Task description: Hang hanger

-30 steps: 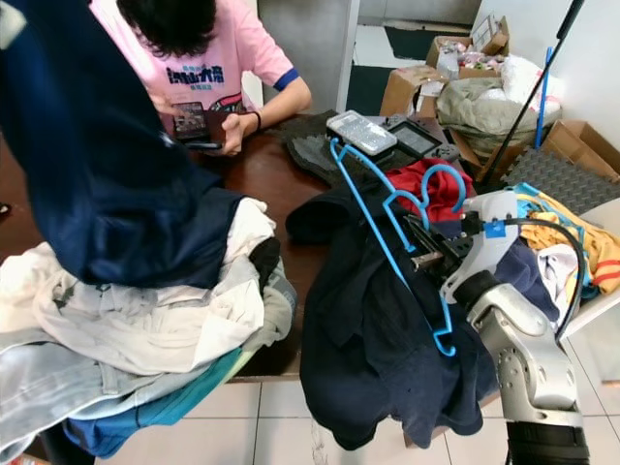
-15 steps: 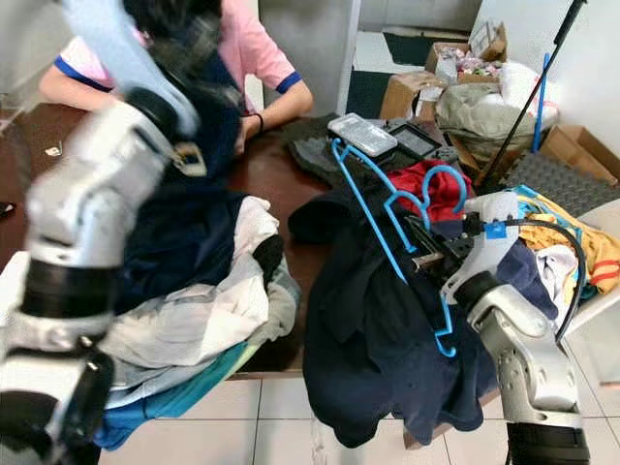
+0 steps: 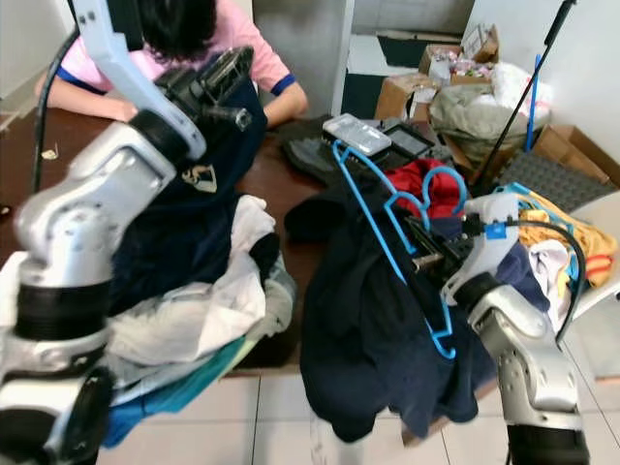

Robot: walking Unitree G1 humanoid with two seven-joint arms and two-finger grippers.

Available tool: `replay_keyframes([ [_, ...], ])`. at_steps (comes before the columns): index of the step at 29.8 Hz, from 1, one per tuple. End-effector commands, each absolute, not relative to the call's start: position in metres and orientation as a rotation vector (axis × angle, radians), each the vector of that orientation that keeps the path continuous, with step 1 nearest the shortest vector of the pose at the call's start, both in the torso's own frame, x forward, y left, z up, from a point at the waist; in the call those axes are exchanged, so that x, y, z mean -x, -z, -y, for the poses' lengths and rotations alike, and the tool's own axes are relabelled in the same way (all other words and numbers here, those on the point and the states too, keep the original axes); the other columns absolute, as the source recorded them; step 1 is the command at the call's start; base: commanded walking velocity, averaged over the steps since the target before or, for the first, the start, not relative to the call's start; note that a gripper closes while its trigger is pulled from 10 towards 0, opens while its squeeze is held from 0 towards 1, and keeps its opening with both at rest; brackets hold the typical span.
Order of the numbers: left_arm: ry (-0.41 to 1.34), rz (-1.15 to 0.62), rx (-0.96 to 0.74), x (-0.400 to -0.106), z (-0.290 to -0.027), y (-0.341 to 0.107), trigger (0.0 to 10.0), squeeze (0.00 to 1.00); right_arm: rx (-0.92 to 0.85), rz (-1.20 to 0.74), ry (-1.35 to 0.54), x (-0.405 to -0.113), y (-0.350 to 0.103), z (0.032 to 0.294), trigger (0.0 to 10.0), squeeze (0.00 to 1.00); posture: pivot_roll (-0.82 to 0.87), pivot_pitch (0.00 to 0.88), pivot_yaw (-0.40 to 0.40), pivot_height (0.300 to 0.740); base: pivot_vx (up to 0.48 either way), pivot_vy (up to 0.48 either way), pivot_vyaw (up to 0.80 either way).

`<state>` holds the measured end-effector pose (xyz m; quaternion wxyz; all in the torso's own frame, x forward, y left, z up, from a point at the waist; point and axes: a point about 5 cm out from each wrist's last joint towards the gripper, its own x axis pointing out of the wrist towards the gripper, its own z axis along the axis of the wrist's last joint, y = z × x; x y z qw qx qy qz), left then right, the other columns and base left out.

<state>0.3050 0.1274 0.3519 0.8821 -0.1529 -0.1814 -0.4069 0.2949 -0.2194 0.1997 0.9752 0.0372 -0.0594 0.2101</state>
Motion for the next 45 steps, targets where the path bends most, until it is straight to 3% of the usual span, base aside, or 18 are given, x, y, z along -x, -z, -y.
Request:
replay_keyframes([
  [1,1.048,0.363,0.276,-0.283,-0.132,-0.353,0.2,0.00,-0.060,0.115,-0.411,-0.292,-0.200,0.225,10.0,0.00,0.07,0.115,-0.036,0.740,0.000,0.000,0.00],
  [2,1.172,0.345,0.235,-0.265,-0.140,-0.349,1.1,0.00,-0.060,0.114,-0.410,-0.292,-0.200,0.225,10.0,0.00,0.07,0.116,-0.035,0.740,0.000,0.000,0.00],
  [4,1.249,0.331,0.206,-0.253,-0.143,-0.346,1.1,0.00,-0.061,0.113,-0.410,-0.292,-0.199,0.225,10.0,0.00,0.07,0.116,-0.035,0.740,0.000,0.000,0.00],
  [5,1.365,0.285,0.200,-0.231,-0.153,-0.342,0.0,0.00,-0.063,0.112,-0.410,-0.292,-0.199,0.225,10.0,0.00,0.08,0.121,-0.034,0.740,0.000,0.000,0.00],
  [6,1.380,0.276,0.204,-0.227,-0.156,-0.342,0.0,0.00,-0.063,0.112,-0.410,-0.292,-0.199,0.225,10.0,0.00,0.08,0.121,-0.034,0.740,0.000,0.000,0.00],
  [12,1.300,0.265,0.149,-0.212,-0.197,-0.352,0.0,0.00,-0.067,0.106,-0.414,-0.291,-0.197,0.223,10.0,0.00,0.09,0.131,-0.036,0.740,0.000,0.000,0.00],
  [15,1.207,0.123,0.027,-0.201,-0.220,-0.347,0.0,0.00,-0.068,0.101,-0.418,-0.291,-0.195,0.223,10.0,0.00,0.10,0.132,-0.038,0.740,0.000,0.000,0.00],
  [20,1.213,-0.002,0.010,-0.191,-0.219,-0.336,0.0,0.00,-0.068,0.099,-0.421,-0.292,-0.195,0.224,10.0,0.00,0.11,0.134,-0.039,0.740,0.000,0.000,0.00],
  [26,1.403,-0.426,0.079,-0.154,-0.185,-0.266,0.0,0.00,-0.067,0.095,-0.429,-0.295,-0.195,0.224,10.0,0.00,0.11,0.129,-0.044,0.740,0.000,0.000,0.00],
  [28,1.395,-0.522,0.078,-0.147,-0.183,-0.250,0.0,0.00,-0.066,0.094,-0.431,-0.295,-0.194,0.223,10.0,0.00,0.11,0.127,-0.045,0.740,0.000,0.000,0.00],
  [35,1.275,-0.584,-0.004,-0.153,-0.195,-0.236,0.2,0.00,-0.065,0.093,-0.433,-0.294,-0.194,0.224,10.0,0.00,0.11,0.121,-0.044,0.740,0.000,0.000,0.00],
  [36,1.212,-0.581,-0.034,-0.159,-0.201,-0.233,2.0,0.00,-0.064,0.092,-0.434,-0.294,-0.194,0.225,10.0,0.00,0.11,0.120,-0.045,0.740,0.000,0.000,0.00],
  [37,1.109,-0.555,-0.083,-0.172,-0.208,-0.230,9.9,0.00,-0.064,0.090,-0.436,-0.293,-0.193,0.225,10.0,0.00,0.10,0.119,-0.044,0.740,0.000,0.000,0.00],
  [43,0.921,-0.512,-0.188,-0.192,-0.222,-0.229,10.0,0.00,-0.066,0.084,-0.443,-0.292,-0.190,0.223,10.0,0.00,0.10,0.117,-0.049,0.740,0.000,0.000,0.00],
  [44,0.883,-0.483,-0.189,-0.197,-0.224,-0.232,10.0,0.17,-0.066,0.082,-0.446,-0.292,-0.190,0.222,10.0,0.00,0.10,0.117,-0.050,0.740,0.000,0.000,0.00],
  [45,0.883,-0.483,-0.189,-0.197,-0.224,-0.232,10.0,0.17,-0.066,0.082,-0.446,-0.292,-0.190,0.222,10.0,0.00,0.10,0.117,-0.050,0.740,0.000,0.000,0.00],
])
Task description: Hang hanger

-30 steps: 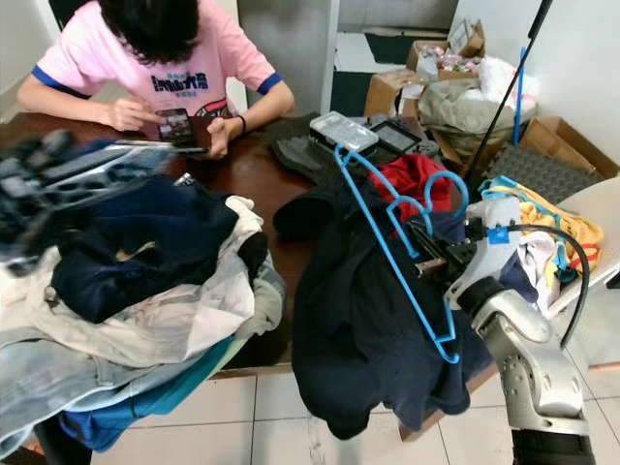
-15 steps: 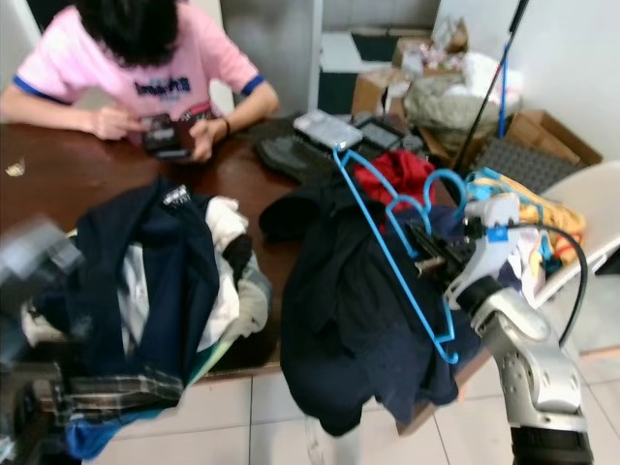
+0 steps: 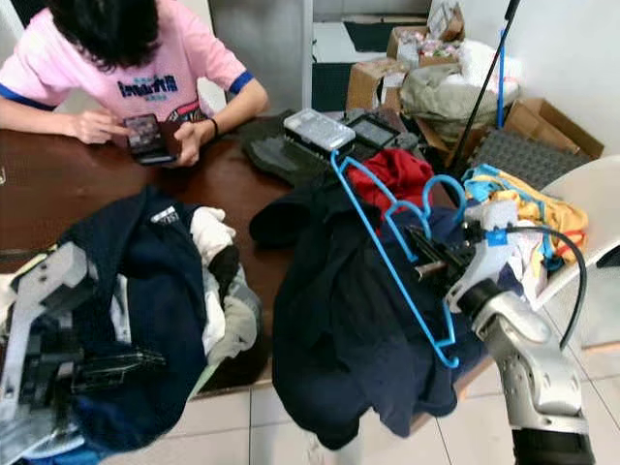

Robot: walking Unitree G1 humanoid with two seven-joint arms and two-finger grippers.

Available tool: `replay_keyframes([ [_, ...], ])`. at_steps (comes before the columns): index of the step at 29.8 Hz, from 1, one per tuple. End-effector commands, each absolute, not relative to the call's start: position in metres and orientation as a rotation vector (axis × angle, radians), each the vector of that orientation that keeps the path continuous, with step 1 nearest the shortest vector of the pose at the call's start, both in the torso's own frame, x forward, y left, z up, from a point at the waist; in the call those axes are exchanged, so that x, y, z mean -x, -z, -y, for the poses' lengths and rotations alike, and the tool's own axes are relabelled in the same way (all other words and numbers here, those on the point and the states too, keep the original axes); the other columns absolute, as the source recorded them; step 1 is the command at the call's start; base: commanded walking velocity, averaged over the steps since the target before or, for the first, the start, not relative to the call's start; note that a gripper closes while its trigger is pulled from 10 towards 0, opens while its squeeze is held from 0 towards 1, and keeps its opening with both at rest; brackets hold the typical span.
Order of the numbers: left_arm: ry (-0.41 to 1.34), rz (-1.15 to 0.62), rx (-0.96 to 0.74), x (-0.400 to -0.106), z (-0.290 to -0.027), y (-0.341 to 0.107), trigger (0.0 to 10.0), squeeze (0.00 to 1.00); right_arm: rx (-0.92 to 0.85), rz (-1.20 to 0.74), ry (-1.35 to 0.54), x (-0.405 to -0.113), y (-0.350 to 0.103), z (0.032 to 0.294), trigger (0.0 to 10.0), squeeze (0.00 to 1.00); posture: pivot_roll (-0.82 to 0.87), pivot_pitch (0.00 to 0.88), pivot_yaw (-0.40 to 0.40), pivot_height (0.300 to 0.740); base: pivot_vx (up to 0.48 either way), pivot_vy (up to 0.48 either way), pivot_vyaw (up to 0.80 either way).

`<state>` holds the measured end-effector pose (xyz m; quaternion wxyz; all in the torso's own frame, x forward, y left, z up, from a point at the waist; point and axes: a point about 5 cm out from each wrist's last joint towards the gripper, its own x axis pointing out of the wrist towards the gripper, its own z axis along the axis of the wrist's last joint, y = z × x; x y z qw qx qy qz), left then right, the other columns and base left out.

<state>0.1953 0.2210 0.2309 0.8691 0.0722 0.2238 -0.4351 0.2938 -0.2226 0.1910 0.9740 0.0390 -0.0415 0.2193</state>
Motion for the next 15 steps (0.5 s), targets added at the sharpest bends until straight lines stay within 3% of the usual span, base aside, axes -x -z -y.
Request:
replay_keyframes([
  [1,0.873,-0.459,-0.180,-0.199,-0.225,-0.235,10.0,1.00,-0.067,0.081,-0.447,-0.292,-0.190,0.222,10.0,0.00,0.10,0.117,-0.050,0.740,0.000,0.000,0.00],
  [8,1.025,-0.367,-0.160,-0.189,-0.219,-0.255,10.0,1.00,-0.066,0.081,-0.451,-0.294,-0.191,0.221,10.0,0.00,0.10,0.117,-0.051,0.740,0.000,0.000,0.00],
  [15,1.212,-0.182,-0.020,-0.177,-0.218,-0.286,10.0,1.00,-0.070,0.078,-0.450,-0.294,-0.190,0.220,10.0,0.00,0.10,0.126,-0.054,0.740,0.000,0.000,0.00],
])
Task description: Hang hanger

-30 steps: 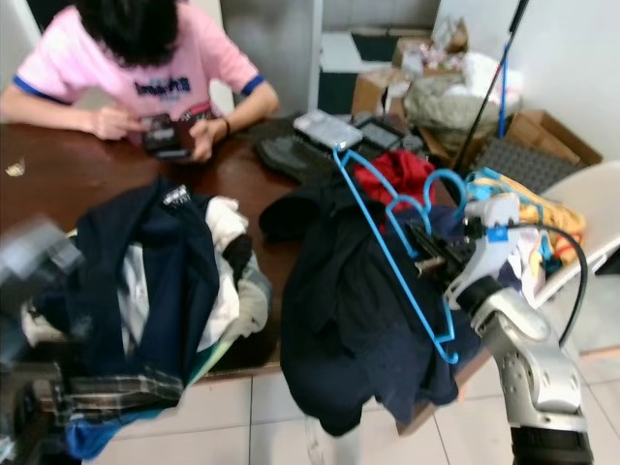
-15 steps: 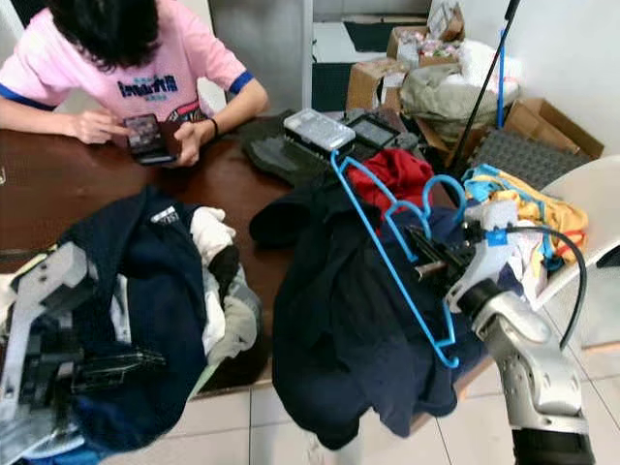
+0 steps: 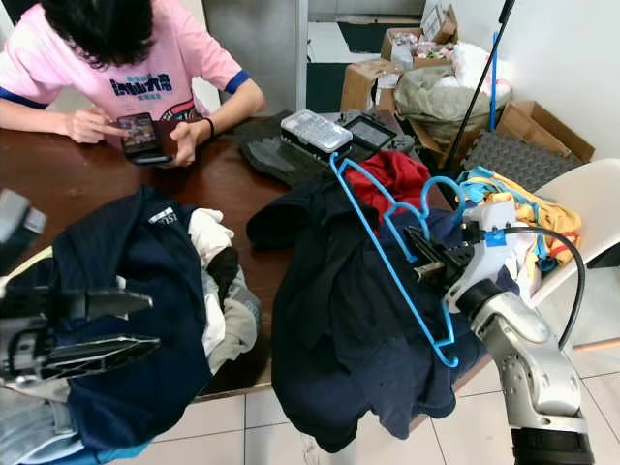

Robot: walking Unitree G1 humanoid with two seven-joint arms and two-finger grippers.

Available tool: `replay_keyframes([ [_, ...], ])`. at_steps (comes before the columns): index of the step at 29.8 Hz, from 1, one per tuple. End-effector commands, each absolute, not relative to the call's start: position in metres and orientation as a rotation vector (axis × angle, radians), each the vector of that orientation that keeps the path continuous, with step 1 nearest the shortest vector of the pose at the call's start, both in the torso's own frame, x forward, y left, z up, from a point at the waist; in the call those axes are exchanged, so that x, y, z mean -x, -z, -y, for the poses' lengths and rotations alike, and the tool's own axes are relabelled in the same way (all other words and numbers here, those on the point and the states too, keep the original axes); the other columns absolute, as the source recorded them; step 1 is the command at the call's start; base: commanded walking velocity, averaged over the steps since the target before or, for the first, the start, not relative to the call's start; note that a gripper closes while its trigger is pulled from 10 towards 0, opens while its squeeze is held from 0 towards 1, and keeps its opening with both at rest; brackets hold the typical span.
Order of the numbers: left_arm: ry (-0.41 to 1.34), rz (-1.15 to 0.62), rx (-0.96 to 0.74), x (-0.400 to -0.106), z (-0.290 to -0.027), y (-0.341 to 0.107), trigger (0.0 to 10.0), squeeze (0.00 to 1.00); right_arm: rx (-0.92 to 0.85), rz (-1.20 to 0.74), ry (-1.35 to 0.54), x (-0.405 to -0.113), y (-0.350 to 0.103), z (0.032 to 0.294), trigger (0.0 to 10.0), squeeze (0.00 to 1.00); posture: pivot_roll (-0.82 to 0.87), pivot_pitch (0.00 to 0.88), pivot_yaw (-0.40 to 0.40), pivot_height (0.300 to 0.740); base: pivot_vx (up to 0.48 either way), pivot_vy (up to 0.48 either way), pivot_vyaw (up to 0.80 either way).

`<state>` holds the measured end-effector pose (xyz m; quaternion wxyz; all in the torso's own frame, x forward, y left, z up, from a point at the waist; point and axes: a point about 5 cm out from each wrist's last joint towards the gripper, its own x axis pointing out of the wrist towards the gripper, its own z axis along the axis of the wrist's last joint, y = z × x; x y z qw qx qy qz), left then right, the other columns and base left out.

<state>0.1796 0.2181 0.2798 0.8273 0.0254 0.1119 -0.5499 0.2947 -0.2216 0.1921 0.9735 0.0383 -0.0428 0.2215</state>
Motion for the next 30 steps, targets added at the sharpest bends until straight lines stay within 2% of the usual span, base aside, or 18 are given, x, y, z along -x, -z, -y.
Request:
replay_keyframes([
  [1,1.185,-0.102,-0.023,-0.182,-0.220,-0.295,10.0,1.00,-0.071,0.078,-0.449,-0.294,-0.190,0.220,10.0,0.00,0.10,0.128,-0.055,0.740,0.000,0.000,0.00],
  [3,1.163,-0.047,-0.025,-0.186,-0.221,-0.301,10.0,1.00,-0.071,0.078,-0.448,-0.294,-0.190,0.220,10.0,0.00,0.10,0.128,-0.055,0.740,0.000,0.000,0.00],
  [4,1.068,0.002,-0.061,-0.198,-0.225,-0.305,10.0,1.00,-0.071,0.077,-0.447,-0.294,-0.190,0.221,10.0,0.00,0.10,0.129,-0.057,0.740,0.000,0.000,0.00],
  [6,1.068,0.002,-0.061,-0.198,-0.225,-0.305,10.0,1.00,-0.071,0.077,-0.447,-0.294,-0.190,0.221,10.0,0.00,0.10,0.129,-0.057,0.740,0.000,0.000,0.00],
  [7,0.865,0.023,-0.165,-0.221,-0.235,-0.305,10.0,1.00,-0.071,0.077,-0.447,-0.294,-0.190,0.221,10.0,0.00,0.10,0.130,-0.061,0.740,0.000,0.000,0.00],
  [8,0.865,0.023,-0.165,-0.221,-0.235,-0.305,10.0,1.00,-0.071,0.077,-0.447,-0.294,-0.190,0.221,10.0,0.00,0.10,0.130,-0.061,0.740,0.000,0.000,0.00],
  [9,0.594,0.016,-0.377,-0.251,-0.253,-0.300,10.0,0.00,-0.071,0.076,-0.447,-0.295,-0.190,0.221,10.0,0.00,0.11,0.130,-0.066,0.740,0.000,0.000,0.00],
  [11,0.594,0.016,-0.377,-0.251,-0.253,-0.300,10.0,0.00,-0.071,0.076,-0.447,-0.295,-0.190,0.221,10.0,0.00,0.11,0.130,-0.066,0.740,0.000,0.000,0.00],
  [12,0.388,0.069,-0.856,-0.281,-0.270,-0.296,10.0,0.00,-0.071,0.076,-0.450,-0.296,-0.190,0.219,10.0,0.00,0.11,0.128,-0.067,0.740,0.000,0.000,0.00],
  [13,0.388,0.069,-0.856,-0.281,-0.270,-0.296,10.0,0.00,-0.071,0.076,-0.450,-0.296,-0.190,0.219,10.0,0.00,0.11,0.128,-0.067,0.740,0.000,0.000,0.00],
  [14,0.398,0.081,-1.004,-0.286,-0.270,-0.294,10.0,0.00,-0.071,0.076,-0.451,-0.296,-0.190,0.219,10.0,0.00,0.10,0.130,-0.067,0.740,0.000,0.000,0.00],
  [16,0.439,0.059,-1.145,-0.292,-0.277,-0.296,10.0,0.00,-0.070,0.077,-0.448,-0.296,-0.191,0.220,10.0,0.00,0.10,0.130,-0.060,0.740,0.000,0.000,0.00],
  [24,0.567,-0.001,-1.131,-0.294,-0.288,-0.297,10.0,0.00,-0.068,0.076,-0.435,-0.292,-0.190,0.223,10.0,0.00,0.10,0.134,-0.050,0.740,0.000,0.000,0.00],
  [26,0.800,-0.039,-1.011,-0.285,-0.277,-0.285,10.0,0.00,-0.067,0.076,-0.430,-0.289,-0.190,0.223,10.0,0.00,0.10,0.139,-0.047,0.740,0.000,0.000,0.00],
  [27,0.800,-0.039,-1.011,-0.285,-0.277,-0.285,10.0,0.00,-0.067,0.076,-0.430,-0.289,-0.190,0.223,10.0,0.00,0.10,0.139,-0.047,0.740,0.000,0.000,0.00],
  [29,0.962,-0.095,-0.920,-0.275,-0.270,-0.272,10.0,0.00,-0.067,0.075,-0.427,-0.288,-0.190,0.224,10.0,0.00,0.10,0.141,-0.047,0.740,0.000,0.000,0.00],
  [30,0.962,-0.095,-0.920,-0.275,-0.270,-0.272,10.0,0.00,-0.067,0.075,-0.427,-0.288,-0.190,0.224,10.0,0.00,0.10,0.141,-0.047,0.740,0.000,0.000,0.00],
])
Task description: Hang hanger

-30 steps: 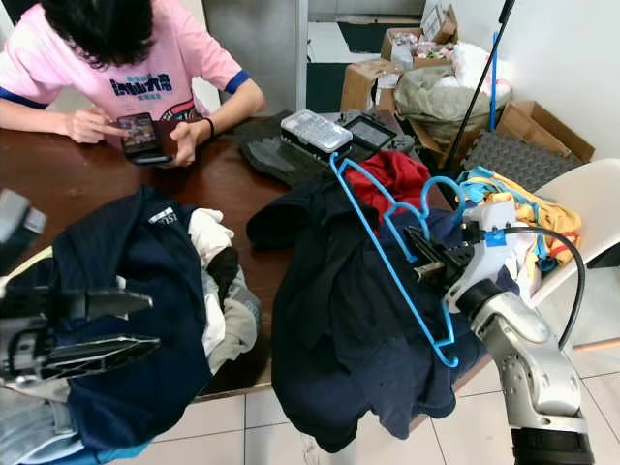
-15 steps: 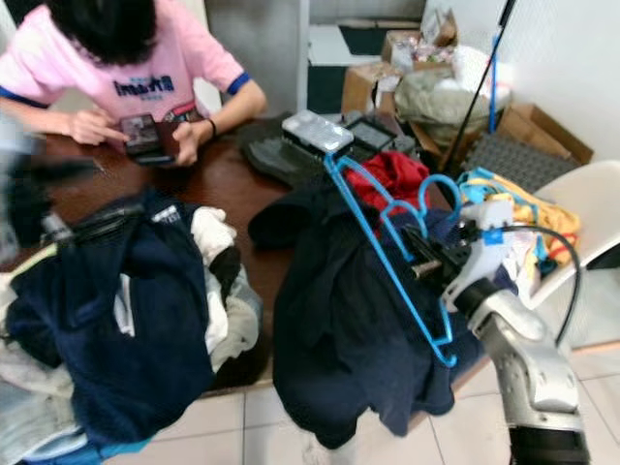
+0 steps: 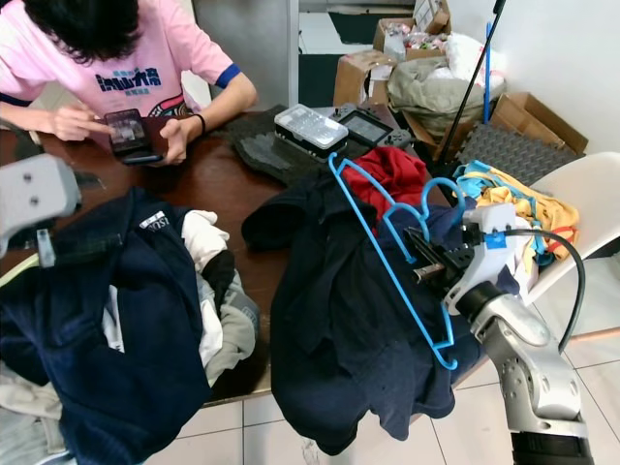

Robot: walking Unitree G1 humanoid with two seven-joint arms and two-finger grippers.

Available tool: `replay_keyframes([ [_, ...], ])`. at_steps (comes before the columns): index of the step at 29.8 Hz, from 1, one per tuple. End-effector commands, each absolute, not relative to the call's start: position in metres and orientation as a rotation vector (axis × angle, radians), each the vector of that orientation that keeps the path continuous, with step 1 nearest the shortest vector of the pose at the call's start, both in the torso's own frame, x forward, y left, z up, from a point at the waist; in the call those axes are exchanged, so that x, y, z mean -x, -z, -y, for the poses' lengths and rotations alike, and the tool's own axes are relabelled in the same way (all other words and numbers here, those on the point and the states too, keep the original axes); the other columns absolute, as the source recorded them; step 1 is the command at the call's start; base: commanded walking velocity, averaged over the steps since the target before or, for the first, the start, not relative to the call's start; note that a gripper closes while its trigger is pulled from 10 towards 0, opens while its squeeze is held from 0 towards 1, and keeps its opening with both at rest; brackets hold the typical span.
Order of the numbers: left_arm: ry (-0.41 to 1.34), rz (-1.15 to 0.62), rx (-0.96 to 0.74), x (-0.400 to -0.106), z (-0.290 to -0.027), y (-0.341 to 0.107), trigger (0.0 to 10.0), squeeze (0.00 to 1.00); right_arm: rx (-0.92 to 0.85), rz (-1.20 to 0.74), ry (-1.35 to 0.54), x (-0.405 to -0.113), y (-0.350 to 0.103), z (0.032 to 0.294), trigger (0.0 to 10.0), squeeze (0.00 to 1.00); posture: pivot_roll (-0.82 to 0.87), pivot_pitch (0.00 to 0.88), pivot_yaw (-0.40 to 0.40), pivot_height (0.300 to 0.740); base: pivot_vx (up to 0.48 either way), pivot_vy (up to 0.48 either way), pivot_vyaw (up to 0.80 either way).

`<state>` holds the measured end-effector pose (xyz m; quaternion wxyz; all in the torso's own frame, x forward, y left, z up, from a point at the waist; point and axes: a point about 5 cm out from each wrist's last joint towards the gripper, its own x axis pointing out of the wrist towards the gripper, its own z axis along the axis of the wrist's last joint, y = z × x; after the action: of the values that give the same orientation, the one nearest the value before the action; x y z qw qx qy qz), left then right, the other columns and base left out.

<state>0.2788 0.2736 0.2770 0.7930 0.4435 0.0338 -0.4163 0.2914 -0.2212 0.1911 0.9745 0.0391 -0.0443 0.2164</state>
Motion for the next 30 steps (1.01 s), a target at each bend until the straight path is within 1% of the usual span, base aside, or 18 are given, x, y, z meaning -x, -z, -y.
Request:
replay_keyframes([
  [1,0.962,-0.095,-0.920,-0.275,-0.270,-0.272,10.0,0.00,-0.067,0.075,-0.427,-0.288,-0.190,0.224,10.0,0.00,0.10,0.141,-0.047,0.740,0.000,0.000,0.00],
  [2,0.992,-0.110,-0.907,-0.275,-0.270,-0.268,10.0,0.00,-0.067,0.075,-0.426,-0.289,-0.190,0.224,10.0,0.00,0.10,0.141,-0.047,0.740,0.000,0.000,0.00],
  [9,0.992,-0.117,-0.898,-0.278,-0.273,-0.260,10.0,0.00,-0.067,0.074,-0.425,-0.290,-0.190,0.223,10.0,0.00,0.10,0.142,-0.048,0.740,0.000,0.000,0.00],
  [12,0.978,-0.130,-0.882,-0.279,-0.275,-0.250,10.0,0.00,-0.066,0.075,-0.425,-0.291,-0.191,0.223,10.0,0.00,0.09,0.141,-0.048,0.740,0.000,0.000,0.00],
  [13,0.974,-0.165,-0.886,-0.278,-0.278,-0.242,0.0,0.00,-0.063,0.075,-0.423,-0.291,-0.191,0.224,10.0,0.00,0.08,0.139,-0.049,0.740,0.000,0.000,0.00],
  [18,0.971,-0.190,-0.890,-0.276,-0.280,-0.237,0.0,0.00,-0.061,0.075,-0.422,-0.291,-0.192,0.225,10.0,0.00,0.08,0.139,-0.049,0.740,0.000,0.000,0.00],
  [20,0.926,-0.228,-0.908,-0.273,-0.287,-0.233,0.0,0.00,-0.058,0.075,-0.419,-0.291,-0.192,0.227,10.0,0.00,0.08,0.129,-0.049,0.740,0.000,0.000,0.00],
  [24,0.897,-0.220,-0.919,-0.272,-0.290,-0.236,0.0,0.00,-0.057,0.076,-0.420,-0.290,-0.191,0.227,10.0,0.00,0.08,0.128,-0.050,0.740,0.000,0.000,0.00],
  [26,0.805,-0.152,-0.938,-0.277,-0.293,-0.251,0.0,0.00,-0.056,0.077,-0.422,-0.291,-0.191,0.227,10.0,0.00,0.09,0.121,-0.051,0.740,0.000,0.000,0.00],
  [28,0.805,-0.152,-0.938,-0.277,-0.293,-0.251,0.0,0.00,-0.056,0.077,-0.422,-0.291,-0.191,0.227,10.0,0.00,0.09,0.121,-0.051,0.740,0.000,0.000,0.00],
  [29,0.729,-0.089,-0.947,-0.283,-0.295,-0.263,0.0,0.00,-0.056,0.078,-0.422,-0.292,-0.191,0.227,10.0,0.00,0.09,0.117,-0.052,0.740,0.000,0.000,0.00],
  [30,0.729,-0.089,-0.947,-0.283,-0.295,-0.263,0.0,0.00,-0.056,0.078,-0.422,-0.292,-0.191,0.227,10.0,0.00,0.09,0.117,-0.052,0.740,0.000,0.000,0.00],
])
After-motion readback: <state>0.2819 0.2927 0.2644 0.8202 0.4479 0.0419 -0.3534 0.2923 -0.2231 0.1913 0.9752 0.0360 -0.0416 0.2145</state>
